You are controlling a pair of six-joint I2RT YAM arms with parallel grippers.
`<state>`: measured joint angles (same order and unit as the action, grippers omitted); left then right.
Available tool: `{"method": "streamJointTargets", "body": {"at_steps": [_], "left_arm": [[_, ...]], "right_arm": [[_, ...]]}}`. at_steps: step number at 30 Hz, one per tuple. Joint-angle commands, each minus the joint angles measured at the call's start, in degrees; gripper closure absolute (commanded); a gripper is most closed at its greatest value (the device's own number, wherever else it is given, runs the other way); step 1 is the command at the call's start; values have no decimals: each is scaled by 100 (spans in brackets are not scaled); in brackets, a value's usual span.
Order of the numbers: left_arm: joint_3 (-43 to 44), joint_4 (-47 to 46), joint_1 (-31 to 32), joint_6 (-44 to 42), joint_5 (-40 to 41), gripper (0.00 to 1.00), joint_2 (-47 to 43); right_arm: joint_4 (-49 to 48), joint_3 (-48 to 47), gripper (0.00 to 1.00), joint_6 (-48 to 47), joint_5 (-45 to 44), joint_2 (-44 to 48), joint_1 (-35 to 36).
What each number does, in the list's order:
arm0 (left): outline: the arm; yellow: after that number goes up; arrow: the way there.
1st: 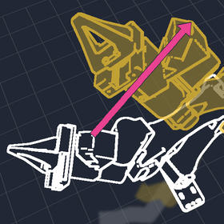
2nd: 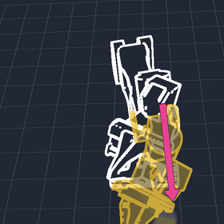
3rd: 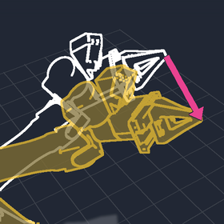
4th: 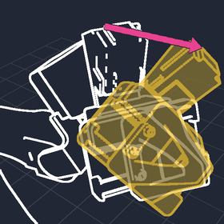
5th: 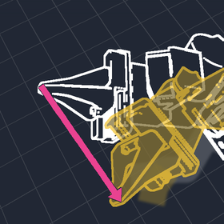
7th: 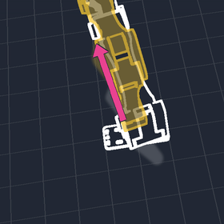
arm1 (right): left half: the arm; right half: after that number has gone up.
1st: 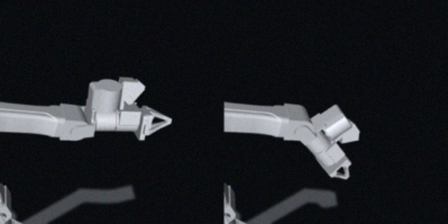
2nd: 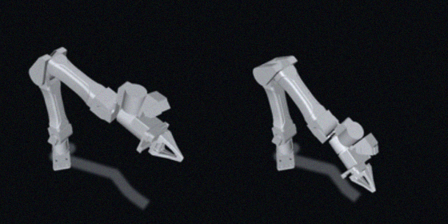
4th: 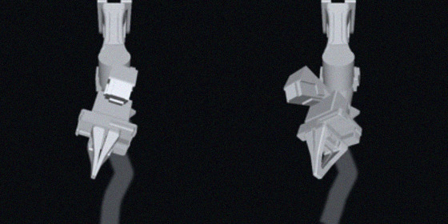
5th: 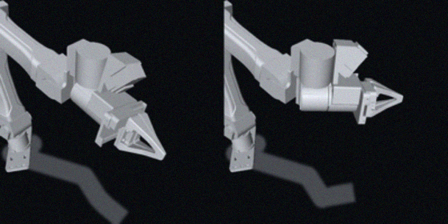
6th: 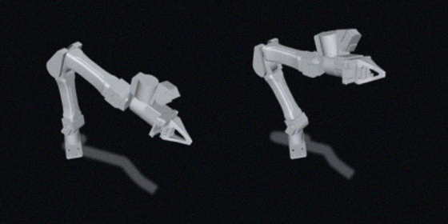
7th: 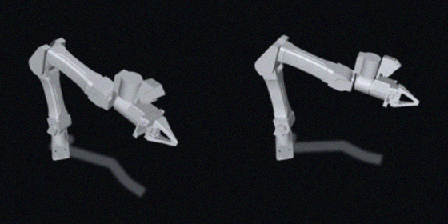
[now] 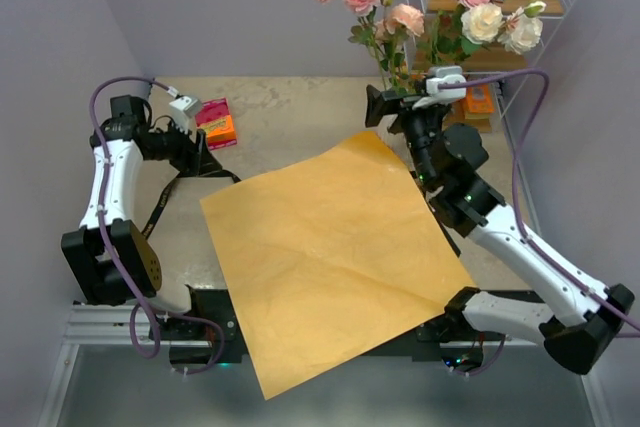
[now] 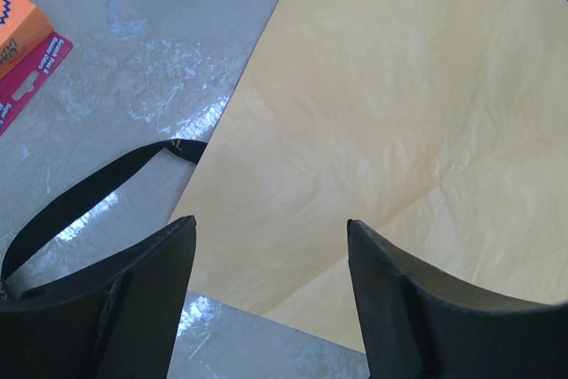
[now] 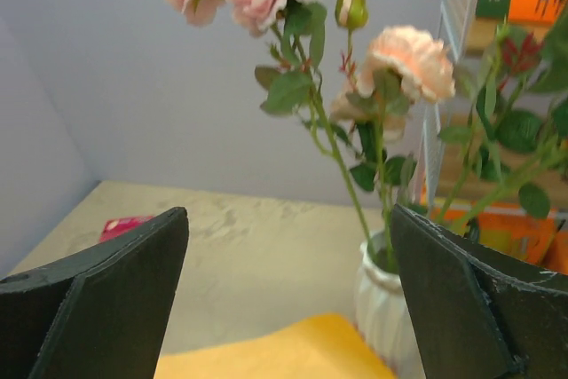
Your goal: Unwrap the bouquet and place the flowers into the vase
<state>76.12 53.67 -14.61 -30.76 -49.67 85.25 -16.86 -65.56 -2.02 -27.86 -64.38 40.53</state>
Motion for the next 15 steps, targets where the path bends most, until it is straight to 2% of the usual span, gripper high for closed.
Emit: {"method": "streamJointTargets", "body": {"at_steps": [1, 2, 8, 15], "left_arm": [[-149, -243, -15, 97, 10, 26, -88], [-176, -278, -15, 132, 19, 26, -88], [-194, -445, -7, 255, 124, 26, -97], [-220, -550, -15, 352, 177, 25, -114]], "right_arm": [[1912, 298, 1, 1519, 334, 628, 34], [2367, 316, 1, 1625, 238, 663, 51], [3547, 386, 1, 1837, -27, 760, 95], [3751, 474, 1, 1793, 122, 875, 95]]}}
